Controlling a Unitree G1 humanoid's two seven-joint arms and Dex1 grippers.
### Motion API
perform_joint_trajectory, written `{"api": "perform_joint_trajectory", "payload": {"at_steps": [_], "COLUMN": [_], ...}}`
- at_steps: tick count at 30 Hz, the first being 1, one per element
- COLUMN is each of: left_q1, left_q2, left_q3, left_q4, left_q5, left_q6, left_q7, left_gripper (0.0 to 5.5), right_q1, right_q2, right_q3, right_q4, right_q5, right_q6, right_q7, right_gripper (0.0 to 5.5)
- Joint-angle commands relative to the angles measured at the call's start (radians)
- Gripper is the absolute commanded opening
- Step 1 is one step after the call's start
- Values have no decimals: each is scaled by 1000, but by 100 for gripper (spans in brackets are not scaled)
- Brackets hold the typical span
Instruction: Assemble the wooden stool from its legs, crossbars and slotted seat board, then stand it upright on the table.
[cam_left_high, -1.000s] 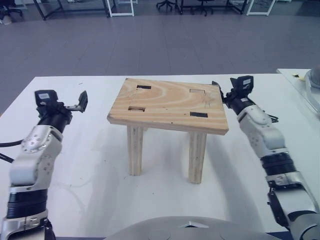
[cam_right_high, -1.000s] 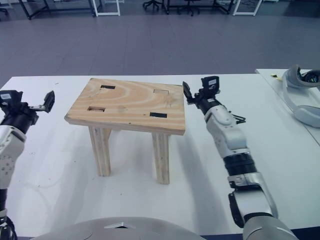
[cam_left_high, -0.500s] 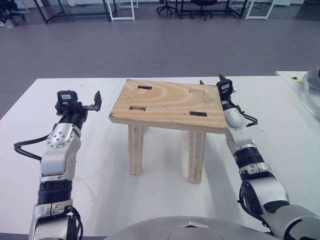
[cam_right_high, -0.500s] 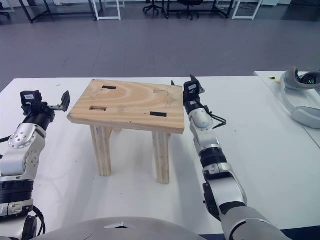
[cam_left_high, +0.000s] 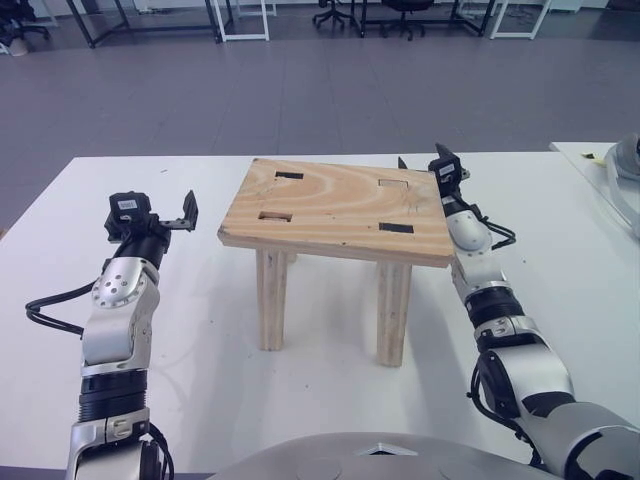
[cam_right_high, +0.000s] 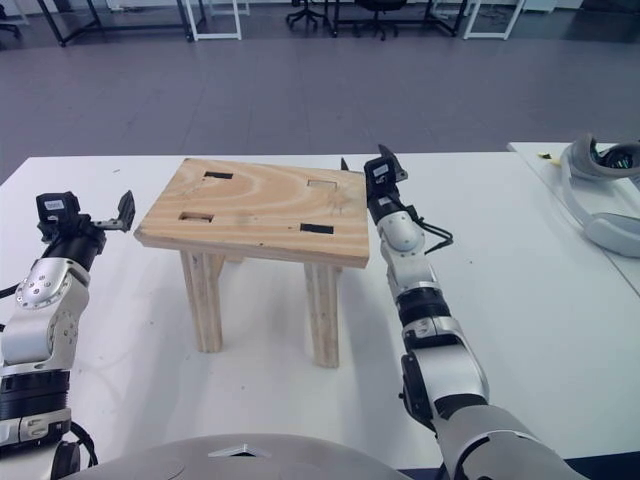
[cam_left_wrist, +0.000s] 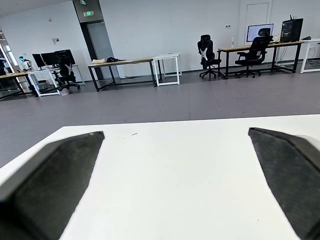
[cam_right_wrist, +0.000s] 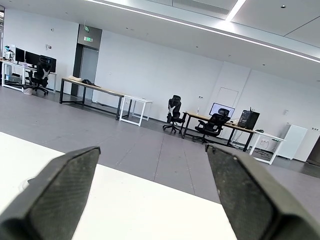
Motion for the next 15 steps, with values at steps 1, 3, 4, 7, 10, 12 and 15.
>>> {"api": "perform_joint_trajectory", "payload": {"at_steps": [1, 3, 4, 7, 10, 12, 15], "left_q1": [8, 3, 3, -1, -14, -18, -18], "left_q2": [-12, -16, -19, -29, -32, -29, -25], "left_q3": [10, 9, 10, 15, 17, 17, 22], "left_q4": [6, 14, 16, 27, 43, 50, 54], "left_q5": [25, 32, 35, 45, 52, 56, 56], "left_q6": [4, -2, -4, -16, -24, -29, -32], "left_q7": [-1, -1, -3, -5, -7, -11, -14], "left_gripper": [532, 532, 532, 532, 532, 532, 532], "right_q1": [-45, -52, -54, -67, -89, -93, -95], "right_q2": [7, 11, 12, 9, 7, 9, 15], "right_q3": [-13, -14, -12, -20, -34, -38, -41], "right_q4": [32, 44, 48, 65, 93, 101, 118], "right_q5": [-9, -14, -19, -21, -16, -20, -23], "right_q6": [-16, -22, -27, -34, -39, -45, -55], "right_q7": [15, 17, 20, 22, 22, 22, 20], "right_gripper": [394, 394, 394, 394, 394, 394, 394]}}
